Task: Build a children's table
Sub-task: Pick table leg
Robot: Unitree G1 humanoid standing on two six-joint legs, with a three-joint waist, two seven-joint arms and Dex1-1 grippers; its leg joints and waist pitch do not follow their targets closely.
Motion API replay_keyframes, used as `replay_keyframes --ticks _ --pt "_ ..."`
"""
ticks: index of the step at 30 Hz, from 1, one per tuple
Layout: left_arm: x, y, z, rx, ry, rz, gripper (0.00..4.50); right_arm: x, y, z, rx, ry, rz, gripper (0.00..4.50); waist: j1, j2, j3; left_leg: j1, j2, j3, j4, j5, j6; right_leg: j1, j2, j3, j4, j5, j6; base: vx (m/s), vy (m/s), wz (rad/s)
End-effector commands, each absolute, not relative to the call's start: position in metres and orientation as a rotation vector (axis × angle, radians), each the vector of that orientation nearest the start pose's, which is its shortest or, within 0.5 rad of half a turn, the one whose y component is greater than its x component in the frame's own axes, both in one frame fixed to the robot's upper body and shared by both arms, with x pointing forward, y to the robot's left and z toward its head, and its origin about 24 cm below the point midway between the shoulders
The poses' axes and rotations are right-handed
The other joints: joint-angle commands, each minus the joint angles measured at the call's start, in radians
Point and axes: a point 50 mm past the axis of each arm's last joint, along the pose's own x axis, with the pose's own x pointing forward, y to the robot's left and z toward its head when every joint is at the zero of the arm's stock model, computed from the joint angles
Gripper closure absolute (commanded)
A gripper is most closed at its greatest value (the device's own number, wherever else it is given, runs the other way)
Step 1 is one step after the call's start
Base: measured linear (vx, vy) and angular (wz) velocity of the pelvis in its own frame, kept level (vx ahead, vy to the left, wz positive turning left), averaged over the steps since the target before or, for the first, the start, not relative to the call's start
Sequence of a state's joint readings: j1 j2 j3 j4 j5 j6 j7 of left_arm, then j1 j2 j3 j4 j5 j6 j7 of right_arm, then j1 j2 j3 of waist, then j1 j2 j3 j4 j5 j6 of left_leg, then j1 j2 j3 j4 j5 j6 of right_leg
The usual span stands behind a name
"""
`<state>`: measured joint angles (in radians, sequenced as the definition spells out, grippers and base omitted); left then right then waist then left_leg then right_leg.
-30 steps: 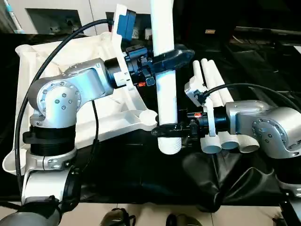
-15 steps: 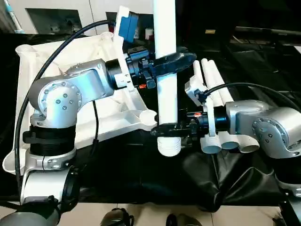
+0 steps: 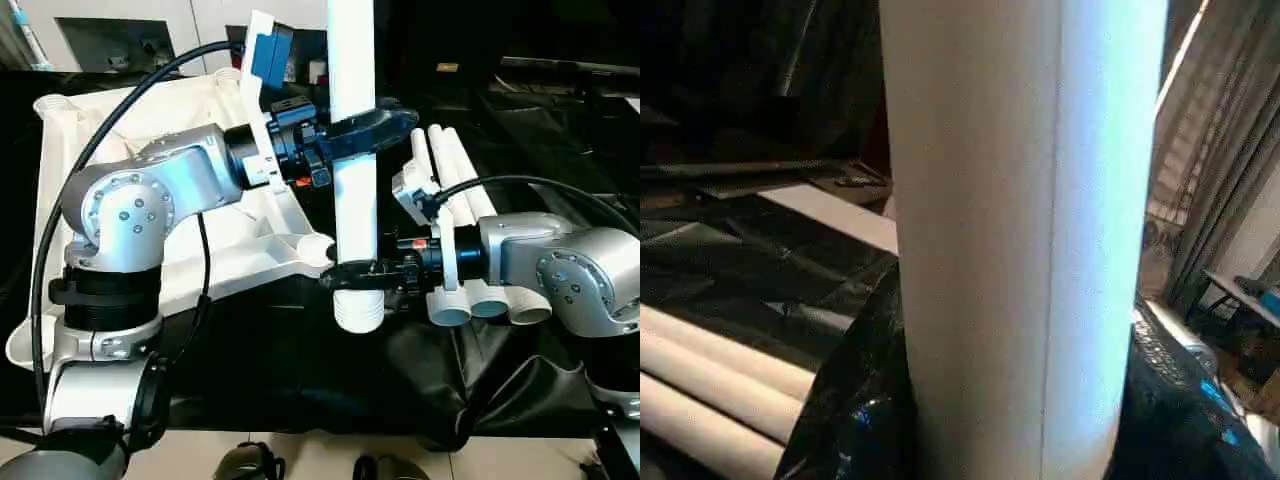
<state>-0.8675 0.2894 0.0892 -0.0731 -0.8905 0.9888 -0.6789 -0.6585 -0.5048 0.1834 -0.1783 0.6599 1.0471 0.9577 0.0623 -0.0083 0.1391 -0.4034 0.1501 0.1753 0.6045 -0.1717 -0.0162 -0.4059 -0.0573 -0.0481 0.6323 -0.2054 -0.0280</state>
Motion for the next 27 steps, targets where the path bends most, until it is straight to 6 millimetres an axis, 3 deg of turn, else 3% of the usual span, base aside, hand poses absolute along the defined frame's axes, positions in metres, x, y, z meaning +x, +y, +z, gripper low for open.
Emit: replay_keyframes --ticks 1,7,11,13,16,18,19,20,21,22,23,24,25,26,27 --pt "0.297 0.086 0.261 -0.354 -0.057 -1.359 2.05 0.277 -0.104 0.173 0.053 0.404 1.397 2.61 0.005 0.000 -0.095 0.025 0.070 -0.025 -0.052 -0.004 0.072 0.068 -0.091 0.055 -0.054 0.054 -0.292 0.000 0.000 0.00" --pt "0.294 0.088 0.268 -0.489 -0.187 -1.345 1.53 0.280 -0.104 0.179 0.140 0.312 1.358 2.62 0.010 0.002 -0.101 0.023 0.072 -0.027 -0.050 -0.009 0.075 0.071 -0.093 0.053 -0.053 0.072 -0.310 0.000 0.000 0.00" --pt "0.296 0.097 0.279 -0.738 -0.377 -1.296 1.46 0.285 -0.105 0.187 0.234 0.226 1.307 2.62 0.015 0.004 -0.103 0.022 0.071 -0.027 -0.049 -0.023 0.070 0.073 -0.094 0.052 -0.056 0.062 -0.312 0.000 0.000 0.00" --pt "0.296 0.104 0.286 -0.888 -0.480 -1.265 1.46 0.293 -0.107 0.190 0.282 0.170 1.229 2.62 0.017 0.003 -0.103 0.021 0.071 -0.026 -0.050 -0.032 0.065 0.072 -0.094 0.052 -0.059 0.051 -0.314 0.000 0.000 0.00" --pt "0.294 0.109 0.288 -0.967 -0.519 -1.262 1.46 0.299 -0.110 0.190 0.310 0.142 1.157 2.62 0.022 0.005 -0.105 0.024 0.071 -0.026 -0.050 -0.039 0.051 0.069 -0.092 0.051 -0.057 0.034 -0.308 0.000 0.000 0.00" --pt "0.291 0.120 0.291 -1.029 -0.596 -1.198 1.46 0.311 -0.115 0.186 0.250 0.120 0.986 2.62 0.027 0.010 -0.106 0.025 0.073 -0.027 -0.051 -0.036 0.036 0.065 -0.089 0.050 -0.058 0.032 -0.288 0.000 0.000 0.00" --pt "0.298 0.133 0.283 -0.848 -0.531 -0.990 1.46 0.320 -0.119 0.177 0.120 0.110 0.810 2.62 0.027 0.017 -0.104 0.026 0.072 -0.028 -0.051 -0.041 0.029 0.064 -0.089 0.050 -0.059 0.028 -0.285 0.000 0.000 0.00" --pt "0.299 0.135 0.282 -0.824 -0.522 -0.967 1.46 0.321 -0.120 0.176 0.109 0.108 0.797 2.62 0.026 0.016 -0.105 0.027 0.077 -0.031 -0.053 -0.040 0.019 0.062 -0.087 0.049 -0.059 0.025 -0.268 0.000 0.000 0.00" --pt "0.302 0.140 0.278 -0.740 -0.487 -0.891 1.46 0.322 -0.121 0.174 0.076 0.104 0.759 2.62 0.019 0.015 -0.103 0.031 0.072 -0.029 -0.056 -0.046 0.004 0.061 -0.083 0.050 -0.061 -0.019 -0.208 0.000 0.000 0.00" --pt "0.309 0.144 0.267 -0.548 -0.420 -0.767 1.46 0.323 -0.120 0.174 0.062 0.079 0.727 2.62 0.017 0.010 -0.099 0.030 0.068 -0.025 -0.058 -0.055 0.003 0.062 -0.082 0.053 -0.066 -0.040 -0.198 0.000 0.000 0.00" --pt "0.317 0.149 0.251 -0.326 -0.326 -0.658 1.46 0.322 -0.120 0.177 0.059 0.018 0.707 2.63 0.022 0.011 -0.099 0.031 0.073 -0.030 -0.061 -0.073 0.004 0.059 -0.086 0.056 -0.071 -0.096 -0.152 0.000 0.000 0.00" --pt "0.317 0.149 0.251 -0.326 -0.326 -0.658 1.46 0.322 -0.120 0.177 0.059 0.018 0.707 2.63 0.022 0.014 -0.098 0.032 0.074 -0.030 -0.063 -0.084 0.000 0.055 -0.085 0.057 -0.073 -0.125 -0.126 0.000 0.000 0.00" --pt "0.320 0.152 0.239 -0.179 -0.278 -0.602 1.46 0.321 -0.118 0.178 0.087 -0.032 0.713 2.63 0.016 0.009 -0.096 0.036 0.073 -0.028 -0.066 -0.095 -0.017 0.054 -0.083 0.056 -0.074 -0.143 -0.122 0.000 0.000 0.00" --pt "0.324 0.161 0.221 -0.030 -0.232 -0.546 1.46 0.320 -0.116 0.176 0.069 -0.095 0.702 2.63 0.024 0.014 -0.097 0.035 0.079 -0.034 -0.068 -0.113 -0.015 0.046 -0.091 0.056 -0.079 -0.160 -0.106 0.000 0.000 0.00" --pt "0.325 0.172 0.199 0.130 -0.191 -0.488 1.46 0.320 -0.114 0.169 0.039 -0.132 0.649 2.63 0.021 0.018 -0.093 0.034 0.078 -0.034 -0.072 -0.125 -0.025 0.040 -0.088 0.055 -0.078 -0.165 -0.092 0.000 0.000 0.00"
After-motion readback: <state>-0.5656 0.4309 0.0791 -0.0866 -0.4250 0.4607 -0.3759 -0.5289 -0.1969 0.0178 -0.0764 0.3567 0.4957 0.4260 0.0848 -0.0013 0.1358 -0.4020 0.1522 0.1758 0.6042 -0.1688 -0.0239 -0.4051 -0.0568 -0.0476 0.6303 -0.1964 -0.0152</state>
